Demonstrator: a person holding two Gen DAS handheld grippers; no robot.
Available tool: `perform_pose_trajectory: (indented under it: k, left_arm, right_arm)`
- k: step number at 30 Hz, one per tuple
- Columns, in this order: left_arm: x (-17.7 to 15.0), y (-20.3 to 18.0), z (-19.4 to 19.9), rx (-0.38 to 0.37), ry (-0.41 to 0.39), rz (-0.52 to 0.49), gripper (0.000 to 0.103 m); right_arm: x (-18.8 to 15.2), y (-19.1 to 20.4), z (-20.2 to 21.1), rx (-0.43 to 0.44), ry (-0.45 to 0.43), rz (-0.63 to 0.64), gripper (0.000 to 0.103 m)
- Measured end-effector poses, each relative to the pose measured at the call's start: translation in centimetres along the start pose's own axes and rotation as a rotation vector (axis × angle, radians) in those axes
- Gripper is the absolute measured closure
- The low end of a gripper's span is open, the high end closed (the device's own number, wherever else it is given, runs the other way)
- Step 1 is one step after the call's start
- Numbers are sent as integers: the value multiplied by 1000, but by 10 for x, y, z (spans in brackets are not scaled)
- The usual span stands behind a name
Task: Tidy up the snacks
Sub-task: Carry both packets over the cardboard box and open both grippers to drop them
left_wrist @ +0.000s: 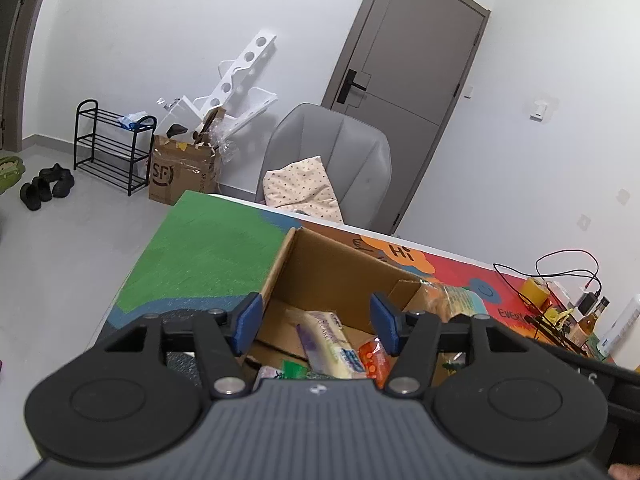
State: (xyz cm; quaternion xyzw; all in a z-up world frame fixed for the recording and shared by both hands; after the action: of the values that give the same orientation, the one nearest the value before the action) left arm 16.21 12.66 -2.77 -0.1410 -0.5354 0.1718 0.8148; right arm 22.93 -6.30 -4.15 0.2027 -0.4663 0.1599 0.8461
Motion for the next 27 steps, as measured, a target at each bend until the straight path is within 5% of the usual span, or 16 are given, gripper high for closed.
perform_pose_trajectory:
  k: [4,20,27]
  left_arm:
    - [-3,6,6,14,8,15,35]
    - [-20,-26,8,-18,58,-40,10]
    - [-33,-54,0,-62,92,-71,8]
  right_arm:
    - [1,3,3,-3,-9,6,45]
    - [-13,-51,30,-93,-5,-69,35]
    - [-20,-83,49,-136,-19,-95,12]
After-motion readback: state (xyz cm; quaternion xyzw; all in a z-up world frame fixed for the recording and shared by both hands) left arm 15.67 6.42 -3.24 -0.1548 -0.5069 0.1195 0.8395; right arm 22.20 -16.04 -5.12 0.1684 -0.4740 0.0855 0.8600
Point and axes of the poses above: each gripper's, at about its wrist camera, not at the fingertips, and z roughly against the way its jaws point, y to its left, x to its top, the point moved 5 cm from there along -z, roughly the way its jaws point, and after that the axes turned 11 degrees about -x, right-handed, at the moved point
